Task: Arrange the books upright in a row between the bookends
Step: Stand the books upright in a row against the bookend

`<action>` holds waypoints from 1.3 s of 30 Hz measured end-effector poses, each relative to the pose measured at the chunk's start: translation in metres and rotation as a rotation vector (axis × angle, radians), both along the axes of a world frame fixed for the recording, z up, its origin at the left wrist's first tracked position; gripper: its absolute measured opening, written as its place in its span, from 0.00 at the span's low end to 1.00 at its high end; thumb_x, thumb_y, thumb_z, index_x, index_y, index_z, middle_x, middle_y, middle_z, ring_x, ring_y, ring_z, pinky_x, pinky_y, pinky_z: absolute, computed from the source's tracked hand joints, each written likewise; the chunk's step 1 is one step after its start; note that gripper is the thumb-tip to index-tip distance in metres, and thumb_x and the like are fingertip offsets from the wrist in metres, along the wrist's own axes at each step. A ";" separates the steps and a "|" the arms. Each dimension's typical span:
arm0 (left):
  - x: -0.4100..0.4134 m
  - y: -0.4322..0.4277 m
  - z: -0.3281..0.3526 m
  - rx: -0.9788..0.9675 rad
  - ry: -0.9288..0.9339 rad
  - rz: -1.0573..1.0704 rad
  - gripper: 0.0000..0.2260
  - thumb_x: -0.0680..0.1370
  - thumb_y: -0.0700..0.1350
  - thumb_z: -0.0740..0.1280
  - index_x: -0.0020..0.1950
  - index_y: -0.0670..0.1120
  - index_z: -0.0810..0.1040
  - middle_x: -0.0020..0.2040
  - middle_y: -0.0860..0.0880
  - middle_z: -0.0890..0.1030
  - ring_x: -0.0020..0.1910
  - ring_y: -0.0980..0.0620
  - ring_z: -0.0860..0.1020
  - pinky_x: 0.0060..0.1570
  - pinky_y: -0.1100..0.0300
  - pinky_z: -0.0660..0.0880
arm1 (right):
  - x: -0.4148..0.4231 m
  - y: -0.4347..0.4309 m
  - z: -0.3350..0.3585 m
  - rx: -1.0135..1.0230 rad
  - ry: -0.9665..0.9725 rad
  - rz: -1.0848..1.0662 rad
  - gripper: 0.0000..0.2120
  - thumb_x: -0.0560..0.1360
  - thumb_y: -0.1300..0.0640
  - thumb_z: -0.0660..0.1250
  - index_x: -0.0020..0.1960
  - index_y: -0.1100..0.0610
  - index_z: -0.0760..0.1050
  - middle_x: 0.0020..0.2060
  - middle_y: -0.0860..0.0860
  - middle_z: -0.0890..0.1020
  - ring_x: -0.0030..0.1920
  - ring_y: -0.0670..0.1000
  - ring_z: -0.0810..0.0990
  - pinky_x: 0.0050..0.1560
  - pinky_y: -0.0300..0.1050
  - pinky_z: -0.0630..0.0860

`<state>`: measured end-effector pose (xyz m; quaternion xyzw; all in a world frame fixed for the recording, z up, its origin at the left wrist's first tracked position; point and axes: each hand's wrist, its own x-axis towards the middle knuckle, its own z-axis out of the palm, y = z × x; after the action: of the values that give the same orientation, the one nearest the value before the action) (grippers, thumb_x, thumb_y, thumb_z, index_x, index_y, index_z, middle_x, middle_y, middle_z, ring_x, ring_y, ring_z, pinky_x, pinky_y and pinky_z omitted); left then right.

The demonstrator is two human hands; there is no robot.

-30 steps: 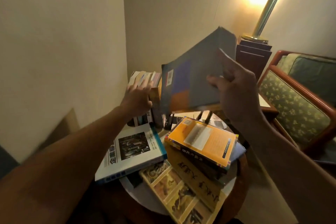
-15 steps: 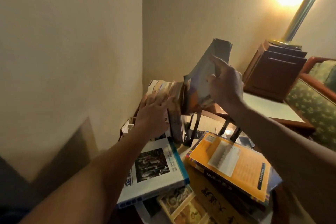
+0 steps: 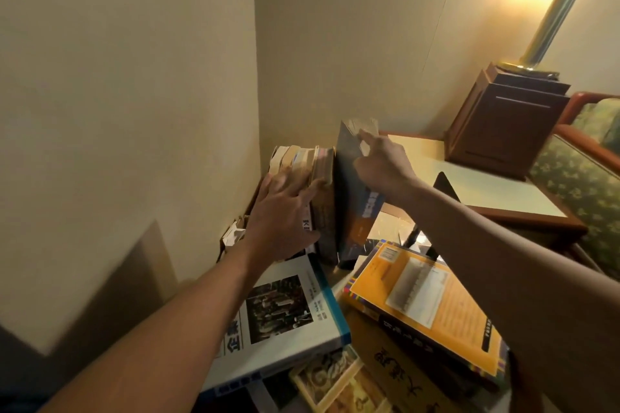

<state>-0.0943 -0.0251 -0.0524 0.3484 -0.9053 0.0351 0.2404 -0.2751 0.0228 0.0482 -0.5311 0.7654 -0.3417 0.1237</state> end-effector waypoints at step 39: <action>-0.006 0.030 -0.002 0.130 0.004 -0.009 0.42 0.73 0.61 0.66 0.82 0.54 0.50 0.82 0.47 0.54 0.81 0.43 0.47 0.77 0.39 0.44 | 0.008 -0.007 -0.031 0.229 0.022 0.036 0.28 0.84 0.47 0.51 0.81 0.47 0.46 0.71 0.63 0.70 0.66 0.63 0.73 0.58 0.50 0.68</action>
<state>-0.1004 0.0047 -0.0541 0.3592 -0.9068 -0.0256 0.2191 -0.2668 0.0156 0.0173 -0.5309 0.7910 -0.2441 0.1812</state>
